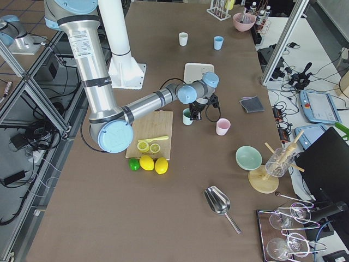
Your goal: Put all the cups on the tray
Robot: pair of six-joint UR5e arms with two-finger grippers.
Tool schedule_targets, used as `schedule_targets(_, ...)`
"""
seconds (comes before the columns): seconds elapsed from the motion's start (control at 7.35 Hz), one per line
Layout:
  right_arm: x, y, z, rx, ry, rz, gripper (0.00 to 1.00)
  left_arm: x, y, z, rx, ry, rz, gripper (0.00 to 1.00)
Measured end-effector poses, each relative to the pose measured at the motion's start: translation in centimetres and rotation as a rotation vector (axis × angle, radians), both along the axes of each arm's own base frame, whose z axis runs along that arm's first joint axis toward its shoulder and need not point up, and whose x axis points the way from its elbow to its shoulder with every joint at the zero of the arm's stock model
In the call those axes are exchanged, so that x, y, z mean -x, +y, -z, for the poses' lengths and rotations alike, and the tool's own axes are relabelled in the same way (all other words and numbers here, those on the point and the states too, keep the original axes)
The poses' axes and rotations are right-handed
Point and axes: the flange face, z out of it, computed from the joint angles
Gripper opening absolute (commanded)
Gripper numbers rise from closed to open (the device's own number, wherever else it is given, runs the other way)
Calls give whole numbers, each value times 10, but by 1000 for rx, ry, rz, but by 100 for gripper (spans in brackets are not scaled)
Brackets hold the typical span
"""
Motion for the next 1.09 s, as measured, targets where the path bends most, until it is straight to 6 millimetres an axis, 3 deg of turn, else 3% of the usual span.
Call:
schedule_targets(0.27, 19, -18, 77, 47, -49, -121, 0, -81, 20, 31, 14, -19, 1, 97)
schedule_targets(0.54, 47, -23, 135, 71, -86, -168, 0, -144, 46, 35, 22, -49, -60, 97)
schedule_targets(0.82, 79, -28, 171, 87, -99, -177, 0, -193, 70, 27, 3, -84, -84, 96)
schedule_targets(1.09, 107, -34, 196, 97, -97, -182, 0, -217, 87, 16, -7, -87, -106, 96)
